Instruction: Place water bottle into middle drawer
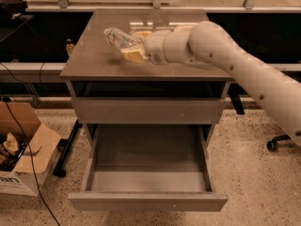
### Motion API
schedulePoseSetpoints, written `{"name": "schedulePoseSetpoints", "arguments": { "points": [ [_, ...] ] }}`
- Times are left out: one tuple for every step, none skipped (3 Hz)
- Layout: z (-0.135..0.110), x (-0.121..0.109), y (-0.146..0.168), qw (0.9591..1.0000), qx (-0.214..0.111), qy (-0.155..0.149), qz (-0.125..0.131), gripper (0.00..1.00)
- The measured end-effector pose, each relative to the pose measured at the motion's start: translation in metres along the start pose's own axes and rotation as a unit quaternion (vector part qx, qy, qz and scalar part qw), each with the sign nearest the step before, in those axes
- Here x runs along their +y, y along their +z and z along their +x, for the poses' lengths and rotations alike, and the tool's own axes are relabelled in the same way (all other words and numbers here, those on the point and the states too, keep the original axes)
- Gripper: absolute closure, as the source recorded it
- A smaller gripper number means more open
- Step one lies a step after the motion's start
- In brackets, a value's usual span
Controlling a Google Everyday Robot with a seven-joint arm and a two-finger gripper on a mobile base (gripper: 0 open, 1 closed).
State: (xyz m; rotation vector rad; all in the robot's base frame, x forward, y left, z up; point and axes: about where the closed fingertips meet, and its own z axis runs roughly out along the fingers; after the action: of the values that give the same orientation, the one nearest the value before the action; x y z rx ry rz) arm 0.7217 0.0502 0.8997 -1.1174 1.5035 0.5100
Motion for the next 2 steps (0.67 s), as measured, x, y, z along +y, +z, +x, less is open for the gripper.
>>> {"name": "schedulePoseSetpoints", "arguments": {
  "points": [
    [-0.007, 0.020, -0.053, 0.9975, -0.058, -0.004, -0.041, 1.00],
    [-0.009, 0.051, -0.113, 0.9925, -0.083, -0.012, -0.089, 1.00]
  ]
}}
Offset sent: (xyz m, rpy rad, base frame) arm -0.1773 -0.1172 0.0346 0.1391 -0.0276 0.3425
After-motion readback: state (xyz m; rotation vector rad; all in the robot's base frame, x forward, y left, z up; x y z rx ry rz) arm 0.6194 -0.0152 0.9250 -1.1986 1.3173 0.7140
